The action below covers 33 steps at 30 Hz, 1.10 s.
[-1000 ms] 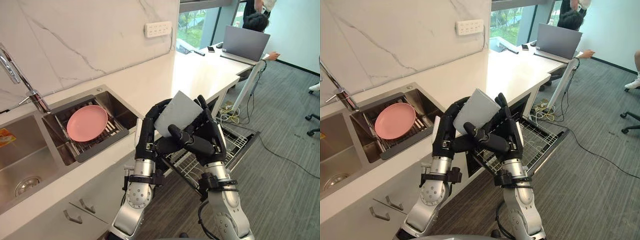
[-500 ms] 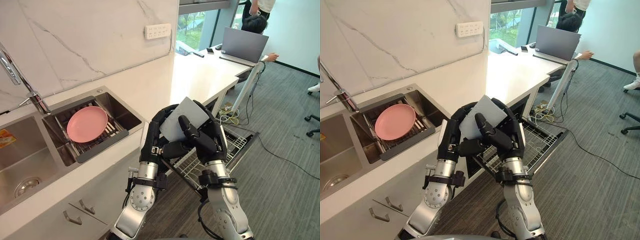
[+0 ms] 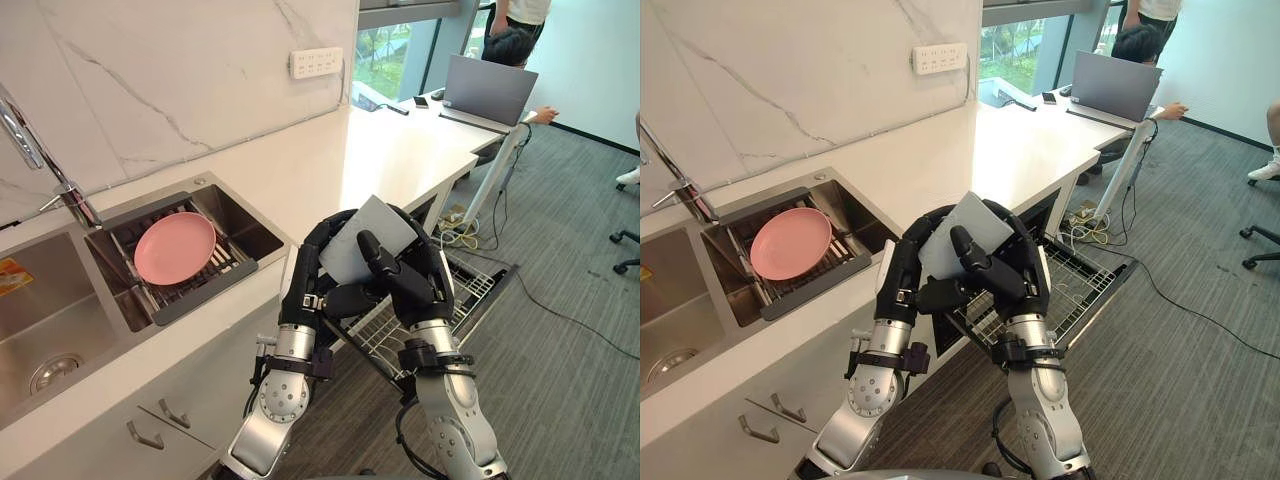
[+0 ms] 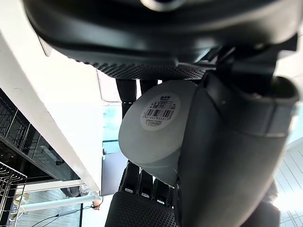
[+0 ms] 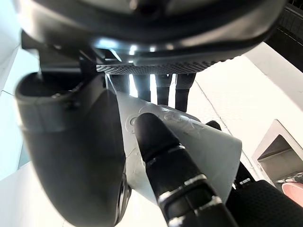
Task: Walk over to the sink, pick up the cup, carry it to the dishwasher, place the cup inside the dishwasher, then close the dishwasher door
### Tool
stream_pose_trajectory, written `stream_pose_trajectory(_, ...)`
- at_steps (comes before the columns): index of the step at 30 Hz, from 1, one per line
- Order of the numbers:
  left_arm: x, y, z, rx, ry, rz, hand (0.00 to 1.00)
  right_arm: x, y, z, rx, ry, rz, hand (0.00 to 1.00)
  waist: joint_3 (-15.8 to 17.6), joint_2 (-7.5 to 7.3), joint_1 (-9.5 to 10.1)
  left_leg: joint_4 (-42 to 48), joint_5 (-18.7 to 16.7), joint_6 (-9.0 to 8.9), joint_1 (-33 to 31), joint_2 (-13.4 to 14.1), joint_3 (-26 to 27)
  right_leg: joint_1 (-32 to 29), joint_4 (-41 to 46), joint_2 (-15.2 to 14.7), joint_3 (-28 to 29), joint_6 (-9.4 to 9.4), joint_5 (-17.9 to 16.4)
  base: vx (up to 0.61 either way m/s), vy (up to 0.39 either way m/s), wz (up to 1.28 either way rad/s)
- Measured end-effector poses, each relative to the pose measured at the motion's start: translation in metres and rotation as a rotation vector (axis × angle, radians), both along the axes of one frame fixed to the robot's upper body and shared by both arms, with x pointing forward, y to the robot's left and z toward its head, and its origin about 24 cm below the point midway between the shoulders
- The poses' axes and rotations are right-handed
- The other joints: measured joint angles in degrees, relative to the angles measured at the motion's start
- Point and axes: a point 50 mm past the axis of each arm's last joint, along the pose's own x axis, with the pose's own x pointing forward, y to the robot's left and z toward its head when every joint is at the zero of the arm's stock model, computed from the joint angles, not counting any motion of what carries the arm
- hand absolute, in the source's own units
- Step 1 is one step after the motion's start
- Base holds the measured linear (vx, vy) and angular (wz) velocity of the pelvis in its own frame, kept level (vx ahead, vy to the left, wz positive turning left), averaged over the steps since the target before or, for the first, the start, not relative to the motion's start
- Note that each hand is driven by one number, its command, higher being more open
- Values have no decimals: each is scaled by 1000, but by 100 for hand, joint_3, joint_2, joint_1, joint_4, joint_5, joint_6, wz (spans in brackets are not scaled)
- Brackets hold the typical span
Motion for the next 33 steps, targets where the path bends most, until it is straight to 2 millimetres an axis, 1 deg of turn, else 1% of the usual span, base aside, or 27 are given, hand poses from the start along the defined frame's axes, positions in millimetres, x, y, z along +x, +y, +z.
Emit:
stream_pose_trajectory(6, 0, -1, 0, 0, 1, -3, 100, 1, -4, 1, 3, -5, -27, 0, 0, 0, 8, -1, 5, 0, 0, 0, -1, 0, 0, 0, -2, 0, 3, 0, 0, 0)
stream_pose_trajectory(11, 1, 3, 0, -1, 1, 14, 100, 3, -10, 5, 1, -23, -58, 0, -1, 0, 10, -1, 8, 3, 1, -1, -5, 4, 15, 0, -4, 1, 7, 0, 0, 0)
stream_pose_trajectory(16, 0, 14, 1, -14, 3, 61, 100, 7, -24, 11, -26, -51, -127, 0, 0, 0, 7, 0, 14, 1, 6, 0, -32, 22, 15, -1, -30, 1, 7, 0, 0, 1)
stream_pose_trajectory(18, -2, 21, 2, -60, 12, 75, 100, 8, -31, 16, -28, -67, -162, 0, 0, 0, 22, 0, 19, -2, 6, 0, -54, 33, 15, -2, -53, 1, 7, 0, 0, 4)
stream_pose_trajectory(20, -4, 26, 1, -95, 28, 82, 100, 8, -34, 20, -26, -84, -178, 0, 0, 1, 23, 0, 22, -4, 6, 0, -56, 33, 14, -3, -56, 1, 6, 0, 0, 0)
stream_pose_trajectory(22, -6, 30, -2, -138, 56, 83, 100, 8, -39, 24, -38, -100, -203, 0, 0, 1, 33, 0, 24, -5, 6, 1, -65, 39, 13, -4, -67, 0, 6, 0, 0, 0)
stream_pose_trajectory(27, -12, 38, -13, -205, 130, 74, 100, 7, -50, 25, -71, -105, -260, 0, 2, 2, 47, -1, 31, -11, 6, 4, -74, 41, -9, -4, -82, -4, 3, 0, 0, 0)
stream_pose_trajectory(32, -19, 38, -25, -250, 198, 5, 100, 7, -59, 26, -116, -111, -303, 0, 10, 2, 72, -12, 36, -18, 5, 7, -84, 39, -12, -4, -102, -19, -7, 0, 0, 0)
stream_pose_trajectory(33, -20, 37, -32, -254, 229, -14, 100, 7, -61, 27, -124, -112, -305, 0, 11, 3, 73, -15, 39, -22, 1, 8, -92, 37, -13, -3, -113, -22, -9, 0, 0, 0)
